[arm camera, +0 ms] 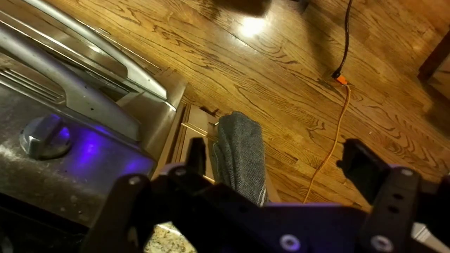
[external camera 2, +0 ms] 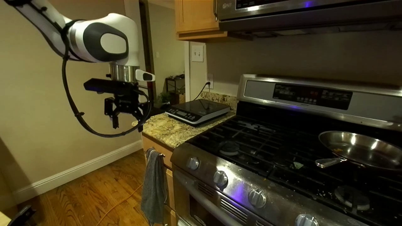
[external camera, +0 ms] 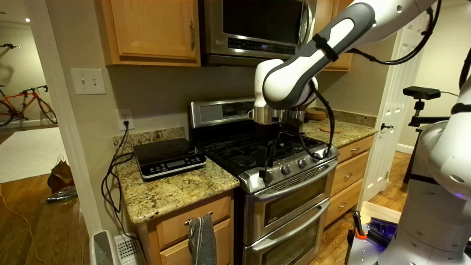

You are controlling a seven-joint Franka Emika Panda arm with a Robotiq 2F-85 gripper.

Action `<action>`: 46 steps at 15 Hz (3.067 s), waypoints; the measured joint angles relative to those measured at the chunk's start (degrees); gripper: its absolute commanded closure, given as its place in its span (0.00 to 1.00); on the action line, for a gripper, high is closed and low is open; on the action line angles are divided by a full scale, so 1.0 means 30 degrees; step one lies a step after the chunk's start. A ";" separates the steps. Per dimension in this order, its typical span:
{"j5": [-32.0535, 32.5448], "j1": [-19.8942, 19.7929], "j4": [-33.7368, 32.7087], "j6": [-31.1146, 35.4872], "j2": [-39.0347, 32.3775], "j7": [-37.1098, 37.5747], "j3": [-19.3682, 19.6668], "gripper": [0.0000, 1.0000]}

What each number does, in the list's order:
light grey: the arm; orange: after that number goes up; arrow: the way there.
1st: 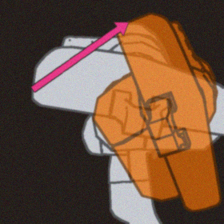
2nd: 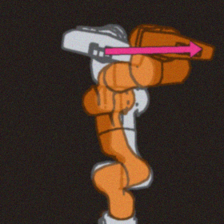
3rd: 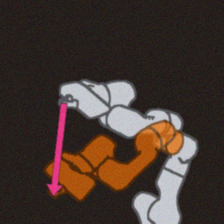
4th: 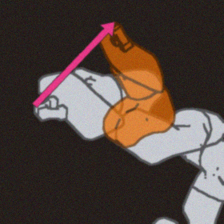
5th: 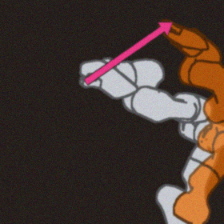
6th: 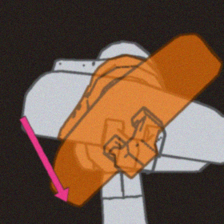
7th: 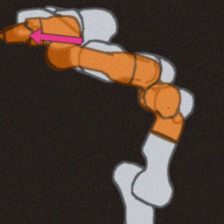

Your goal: Open the first top drawer

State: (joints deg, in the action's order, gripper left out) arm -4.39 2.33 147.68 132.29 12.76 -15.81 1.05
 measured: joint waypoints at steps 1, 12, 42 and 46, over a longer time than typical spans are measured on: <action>0.0000 -0.0011 0.0000 0.0004 0.0000 0.0000 0.0012 0.00; 0.3406 -0.0016 0.1192 0.6137 -0.1122 0.2925 -0.1522 0.00; 2.0963 0.1220 -0.1974 1.1144 -0.9175 1.5570 -0.3387 0.00; 2.4103 0.2266 -0.3955 1.1144 -1.1510 1.7788 -0.2718 0.00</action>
State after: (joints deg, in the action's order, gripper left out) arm 67.92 9.13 135.81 165.72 -21.76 37.56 -7.10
